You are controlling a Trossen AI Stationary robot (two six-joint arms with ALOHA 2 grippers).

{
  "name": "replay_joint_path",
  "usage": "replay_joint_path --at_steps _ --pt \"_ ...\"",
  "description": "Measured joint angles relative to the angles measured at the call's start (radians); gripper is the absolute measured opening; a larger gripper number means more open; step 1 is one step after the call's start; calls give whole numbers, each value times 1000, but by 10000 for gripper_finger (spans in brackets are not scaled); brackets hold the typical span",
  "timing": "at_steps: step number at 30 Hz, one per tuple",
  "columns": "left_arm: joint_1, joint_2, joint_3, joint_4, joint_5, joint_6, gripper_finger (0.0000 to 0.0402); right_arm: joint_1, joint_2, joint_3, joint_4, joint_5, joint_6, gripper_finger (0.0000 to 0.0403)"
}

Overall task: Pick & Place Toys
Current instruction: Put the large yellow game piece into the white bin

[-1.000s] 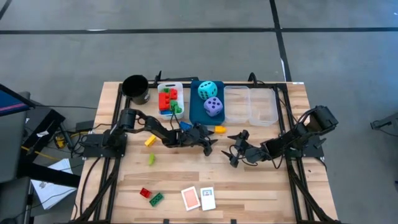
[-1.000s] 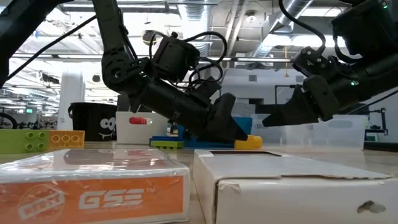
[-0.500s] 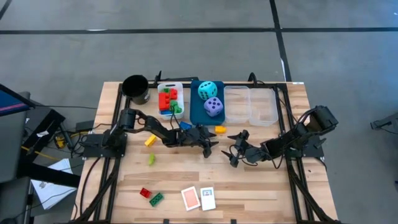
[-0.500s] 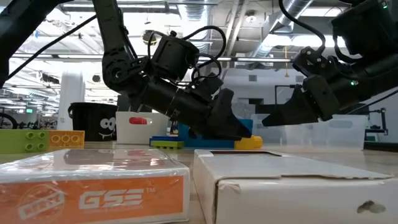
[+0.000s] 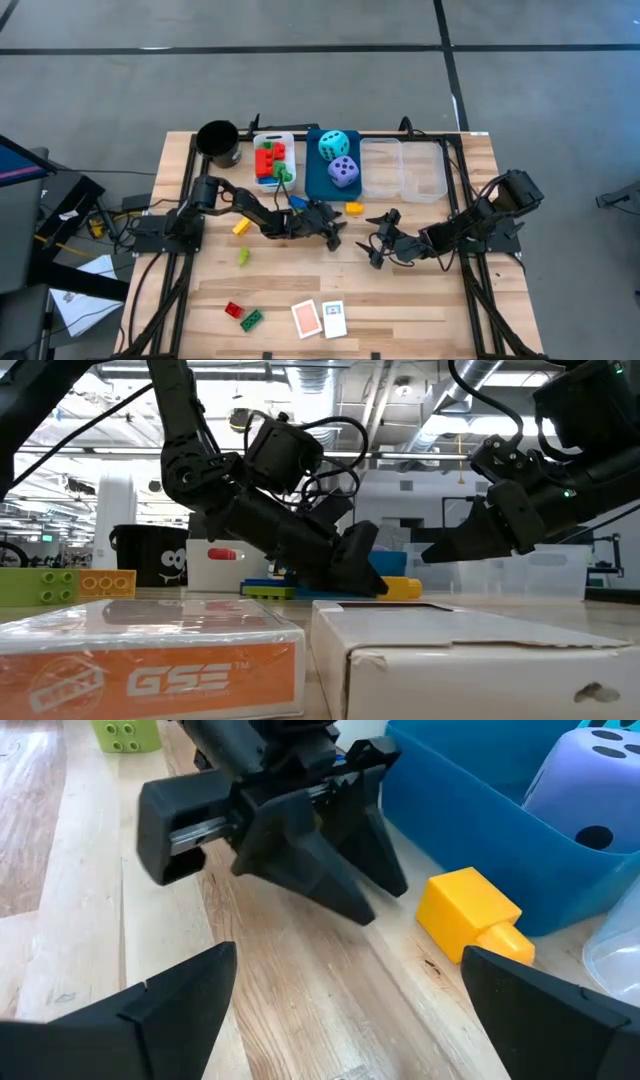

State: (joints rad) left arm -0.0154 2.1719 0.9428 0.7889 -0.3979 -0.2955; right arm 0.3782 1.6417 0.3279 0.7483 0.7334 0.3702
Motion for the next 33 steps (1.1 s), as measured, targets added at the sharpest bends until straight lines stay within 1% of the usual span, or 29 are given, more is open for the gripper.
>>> replay_joint_path --at_steps 6,11,23,27,33 --pt "-1 0 0 11 -24 -14 156 0 0 0 0 0 13 380" --pt "-1 0 0 60 -48 -26 156 0 0 0 0 0 15 380" --pt "0 0 2 93 -56 -27 155 0 0 0 0 0 15 380" --pt "0 0 36 81 -57 -24 155 0 0 0 0 0 15 380" --pt "4 0 81 11 -57 8 154 0 0 0 0 0 15 380"
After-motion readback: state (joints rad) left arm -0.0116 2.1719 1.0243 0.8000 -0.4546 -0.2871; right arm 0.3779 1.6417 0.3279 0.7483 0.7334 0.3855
